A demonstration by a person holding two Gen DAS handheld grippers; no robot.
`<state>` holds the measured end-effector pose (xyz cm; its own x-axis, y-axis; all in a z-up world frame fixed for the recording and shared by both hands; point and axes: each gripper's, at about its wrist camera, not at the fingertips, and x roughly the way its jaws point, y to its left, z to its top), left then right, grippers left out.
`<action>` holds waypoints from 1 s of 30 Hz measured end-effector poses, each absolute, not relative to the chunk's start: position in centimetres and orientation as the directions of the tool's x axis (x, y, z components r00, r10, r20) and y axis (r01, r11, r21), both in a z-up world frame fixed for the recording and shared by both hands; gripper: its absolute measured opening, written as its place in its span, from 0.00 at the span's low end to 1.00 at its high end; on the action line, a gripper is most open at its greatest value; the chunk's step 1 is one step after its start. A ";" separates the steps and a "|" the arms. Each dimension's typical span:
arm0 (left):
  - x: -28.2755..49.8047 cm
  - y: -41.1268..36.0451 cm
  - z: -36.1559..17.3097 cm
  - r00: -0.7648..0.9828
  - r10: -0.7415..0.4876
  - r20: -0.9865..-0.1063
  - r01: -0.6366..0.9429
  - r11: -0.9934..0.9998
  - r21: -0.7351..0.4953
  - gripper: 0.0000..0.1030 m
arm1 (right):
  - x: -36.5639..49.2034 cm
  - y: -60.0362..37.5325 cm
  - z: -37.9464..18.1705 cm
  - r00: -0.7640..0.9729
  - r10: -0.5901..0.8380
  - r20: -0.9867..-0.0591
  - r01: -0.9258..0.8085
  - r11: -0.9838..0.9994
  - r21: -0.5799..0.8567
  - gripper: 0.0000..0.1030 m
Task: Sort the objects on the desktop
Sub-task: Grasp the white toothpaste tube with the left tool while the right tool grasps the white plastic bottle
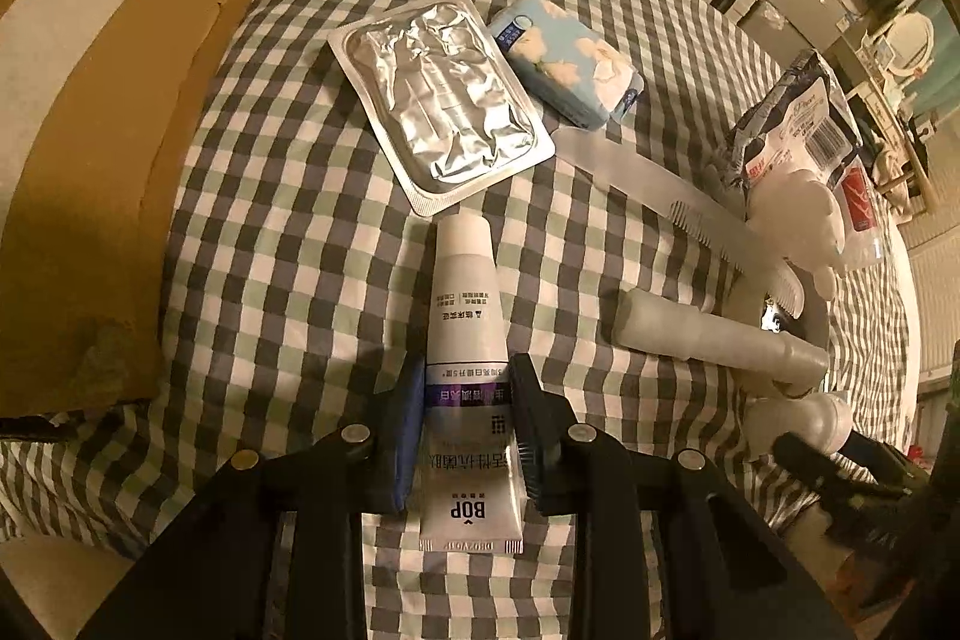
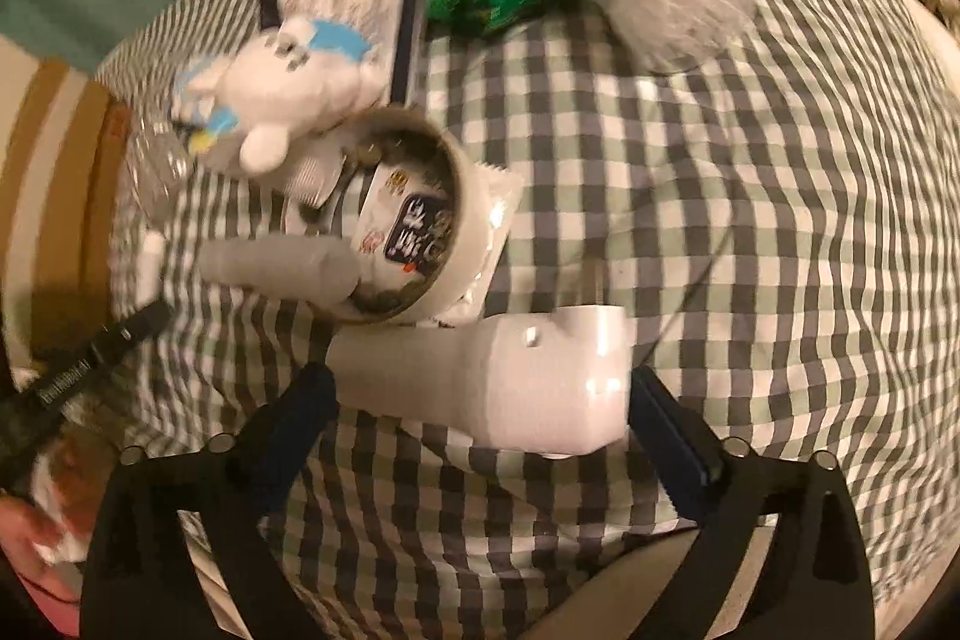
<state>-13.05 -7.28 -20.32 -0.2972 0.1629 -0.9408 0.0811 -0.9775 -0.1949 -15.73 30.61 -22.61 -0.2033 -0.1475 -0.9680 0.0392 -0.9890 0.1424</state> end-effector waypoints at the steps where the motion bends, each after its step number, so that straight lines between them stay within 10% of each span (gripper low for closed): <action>1: -13.2 -7.5 -20.6 -0.296 0.163 -0.941 0.081 -0.978 -0.195 0.27 | -15.7 30.1 -22.8 -0.194 -0.123 -0.973 0.059 -0.992 0.113 1.00; 14: -12.9 -6.6 -21.2 -0.292 0.163 -0.942 0.072 -0.979 -0.191 0.27 | -16.5 30.3 -24.1 -0.193 -0.029 -0.981 0.033 -0.999 0.023 0.97; 30: -11.9 -5.6 -18.0 -0.354 0.203 -0.913 -0.004 -0.976 -0.216 0.27 | -13.1 37.3 -18.1 -0.316 -0.200 -0.927 -0.075 -0.969 0.234 0.97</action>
